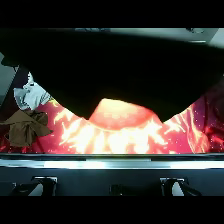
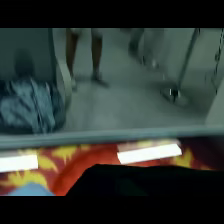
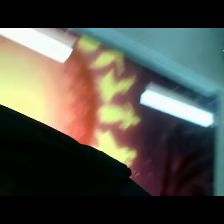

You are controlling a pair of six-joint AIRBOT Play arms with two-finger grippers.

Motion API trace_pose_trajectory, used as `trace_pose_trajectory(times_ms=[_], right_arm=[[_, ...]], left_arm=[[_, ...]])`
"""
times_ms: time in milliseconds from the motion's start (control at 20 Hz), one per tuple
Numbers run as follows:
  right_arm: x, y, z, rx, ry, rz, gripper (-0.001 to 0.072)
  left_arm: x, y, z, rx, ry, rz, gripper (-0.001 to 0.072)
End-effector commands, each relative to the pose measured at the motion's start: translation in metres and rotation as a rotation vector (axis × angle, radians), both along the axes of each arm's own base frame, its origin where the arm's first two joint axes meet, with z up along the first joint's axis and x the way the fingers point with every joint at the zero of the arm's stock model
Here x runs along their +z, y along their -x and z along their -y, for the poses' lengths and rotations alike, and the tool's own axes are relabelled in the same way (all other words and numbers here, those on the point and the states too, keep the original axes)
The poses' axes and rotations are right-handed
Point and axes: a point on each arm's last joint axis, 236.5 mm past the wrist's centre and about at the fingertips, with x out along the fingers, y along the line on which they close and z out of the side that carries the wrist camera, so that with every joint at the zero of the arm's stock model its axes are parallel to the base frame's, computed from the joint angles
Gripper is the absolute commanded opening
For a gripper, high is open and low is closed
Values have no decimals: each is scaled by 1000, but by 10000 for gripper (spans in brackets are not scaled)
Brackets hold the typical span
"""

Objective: Fold the shirts.

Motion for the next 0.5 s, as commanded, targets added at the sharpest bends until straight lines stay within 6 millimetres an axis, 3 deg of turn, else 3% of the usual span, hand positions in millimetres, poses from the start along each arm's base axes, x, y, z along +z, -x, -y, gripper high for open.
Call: trace_pose_trajectory(times_ms=[0,100,200,450], right_arm=[[111,114,-30,-118,109,372,40],[113,130,-38,-117,124,382,40],[103,133,-42,-107,123,334,40],[76,115,-24,-143,72,215,39]], left_arm=[[95,113,5,36,49,274,27],[101,132,7,40,42,308,27],[102,140,8,39,43,314,28],[100,133,7,31,121,282,27]])
